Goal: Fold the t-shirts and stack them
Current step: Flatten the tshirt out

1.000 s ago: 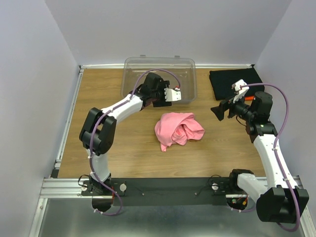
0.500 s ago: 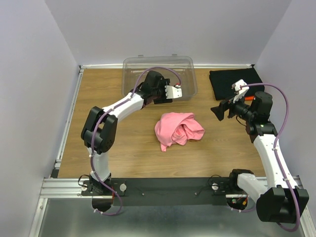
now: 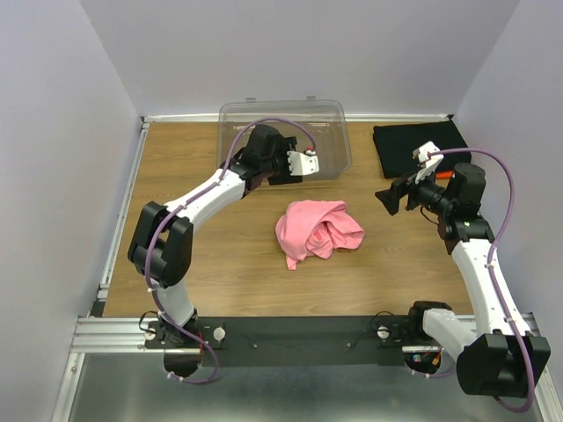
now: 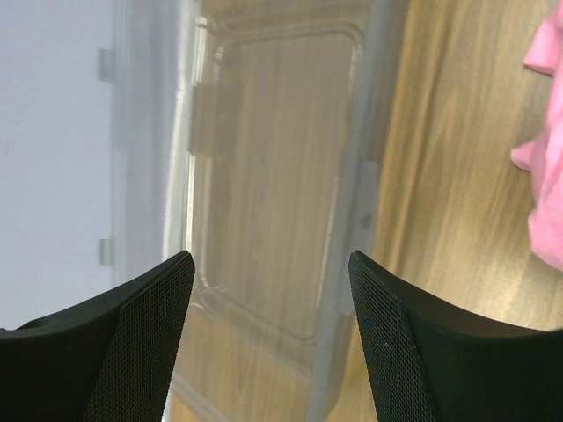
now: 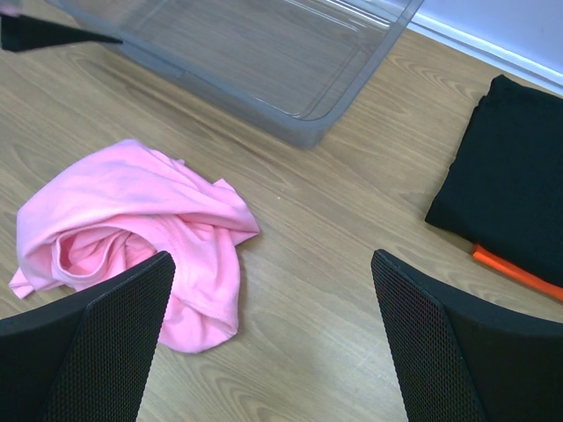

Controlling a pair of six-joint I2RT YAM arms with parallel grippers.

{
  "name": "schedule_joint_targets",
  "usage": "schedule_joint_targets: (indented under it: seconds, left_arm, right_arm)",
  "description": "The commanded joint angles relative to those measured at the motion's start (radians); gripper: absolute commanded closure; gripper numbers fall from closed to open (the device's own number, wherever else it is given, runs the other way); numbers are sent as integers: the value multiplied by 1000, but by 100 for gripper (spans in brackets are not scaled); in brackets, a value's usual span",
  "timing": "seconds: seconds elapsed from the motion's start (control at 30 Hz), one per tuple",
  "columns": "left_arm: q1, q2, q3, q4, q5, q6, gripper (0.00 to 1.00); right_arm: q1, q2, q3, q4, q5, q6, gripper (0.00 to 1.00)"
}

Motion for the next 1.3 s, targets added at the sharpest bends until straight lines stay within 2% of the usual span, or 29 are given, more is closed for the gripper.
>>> schedule_joint_targets:
  seconds: [0.0, 0.37, 0.57, 0.67, 0.7, 0.8, 0.97, 1.13, 1.2, 1.27]
  left_arm:
    - [-2, 69, -10, -22, 5, 3, 21]
    - [-2, 238, 77, -5, -101, -20, 23]
    - [0, 288, 87, 19, -144, -40, 35]
    - [-2, 281, 48, 67, -179, -46, 46]
    - [0, 273, 44, 84, -182, -47, 58]
    - [0, 259, 17, 113, -196, -59, 82]
    - [-2, 201, -31, 140, -230, -87, 100]
    - [-2, 65, -128, 159, -250, -222, 100]
    - [2, -1, -179, 193, -303, -349, 100]
    - [9, -37, -214, 203, -426, -537, 100]
  right_arm:
    - [-5, -2, -11, -22, -19, 0, 0]
    - [-5, -1, -8, -22, -25, -1, 0]
    - [-5, -2, -8, -24, -21, -1, 0]
    - [-5, -1, -8, -24, -24, -3, 0]
    - [-5, -4, -8, -24, -25, -1, 0]
    - [-5, -5, -6, -25, -25, -1, 0]
    - [-5, -13, -5, -25, -24, -1, 0]
    - [-5, -15, -5, -27, -31, 0, 0]
    - [-5, -18, -3, -27, -36, 3, 0]
    - [-5, -21, -3, -27, -42, 6, 0]
